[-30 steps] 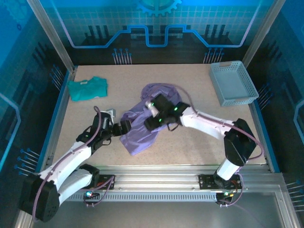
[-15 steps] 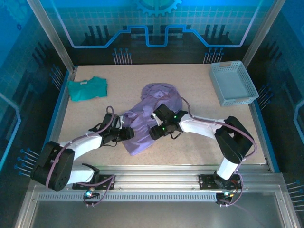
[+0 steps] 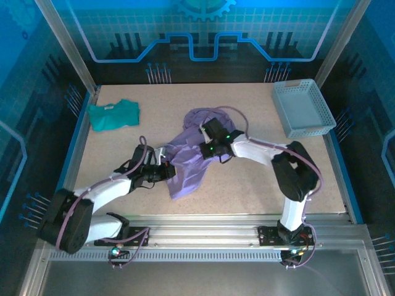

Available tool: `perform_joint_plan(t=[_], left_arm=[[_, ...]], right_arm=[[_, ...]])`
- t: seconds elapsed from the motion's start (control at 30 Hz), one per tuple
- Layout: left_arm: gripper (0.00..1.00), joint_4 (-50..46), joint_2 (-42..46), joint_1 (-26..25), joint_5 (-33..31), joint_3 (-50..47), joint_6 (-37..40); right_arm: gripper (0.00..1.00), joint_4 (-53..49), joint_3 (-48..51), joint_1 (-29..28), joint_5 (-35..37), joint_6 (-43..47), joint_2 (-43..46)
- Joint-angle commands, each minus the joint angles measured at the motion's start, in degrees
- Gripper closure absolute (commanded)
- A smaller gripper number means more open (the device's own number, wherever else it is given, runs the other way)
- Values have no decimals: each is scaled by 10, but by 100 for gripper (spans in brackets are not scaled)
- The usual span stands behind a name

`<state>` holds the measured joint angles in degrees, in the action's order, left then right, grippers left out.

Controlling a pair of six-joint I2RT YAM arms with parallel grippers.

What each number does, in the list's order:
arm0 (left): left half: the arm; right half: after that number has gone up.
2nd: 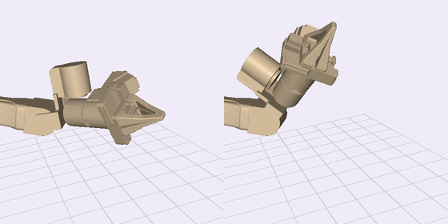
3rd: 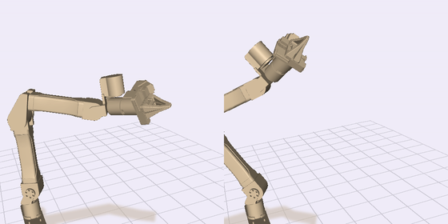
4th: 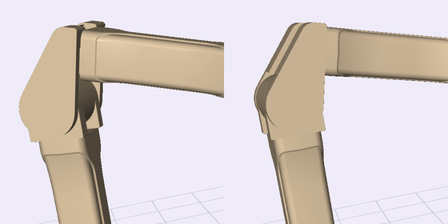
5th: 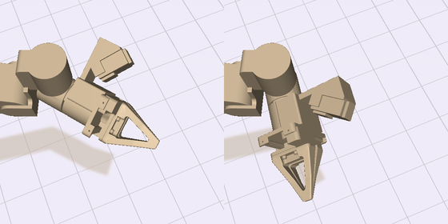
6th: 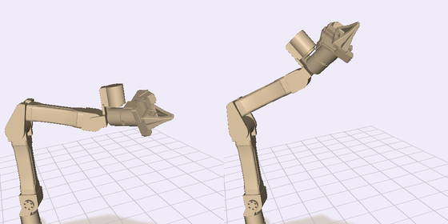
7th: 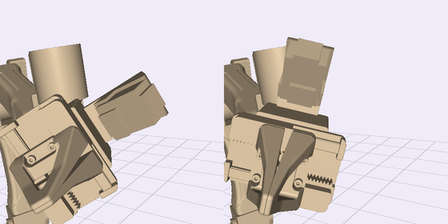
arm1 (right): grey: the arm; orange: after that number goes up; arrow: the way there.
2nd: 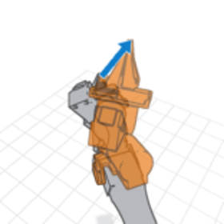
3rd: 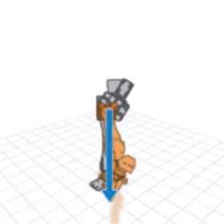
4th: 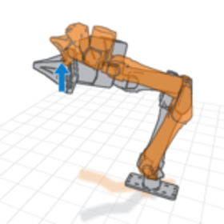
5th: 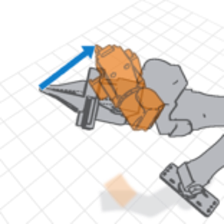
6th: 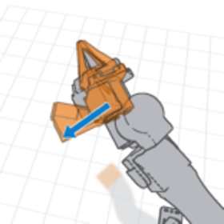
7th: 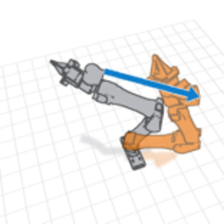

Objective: Fold the inside-out t-shirt

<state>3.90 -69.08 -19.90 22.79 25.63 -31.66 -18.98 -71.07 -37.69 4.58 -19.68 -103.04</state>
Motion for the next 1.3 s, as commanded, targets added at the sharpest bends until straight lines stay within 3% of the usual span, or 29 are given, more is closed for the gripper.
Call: perform_joint_plan(t=[0.0,0.13,0.27,0.37,0.43,0.6,0.7,0.9,1.1,1.27], left_arm=[[100,85,71,-28,78,-2,-60],[100,185,101,-44,117,21,-135],[100,267,102,-43,90,55,-215],[100,240,100,-43,51,96,-219],[100,200,100,-44,21,124,-199],[100,87,86,-46,-31,198,-117],[100,65,72,-48,-30,223,-98],[100,64,64,-65,-34,237,-93],[100,62,55,-76,-36,261,-96],[100,27,72,-76,-82,299,-78]], right_arm=[[93,-21,-60,23,11,35,78],[88,-44,-141,66,-11,26,47],[53,-143,-235,93,8,20,-6],[35,-131,-146,69,34,45,52],[28,-101,-59,46,35,51,115],[21,61,164,-35,-37,74,277],[19,163,229,-67,-81,102,313],[19,299,233,-117,-77,109,280],[29,388,217,-135,-21,38,194],[26,488,273,-167,7,-9,147]])
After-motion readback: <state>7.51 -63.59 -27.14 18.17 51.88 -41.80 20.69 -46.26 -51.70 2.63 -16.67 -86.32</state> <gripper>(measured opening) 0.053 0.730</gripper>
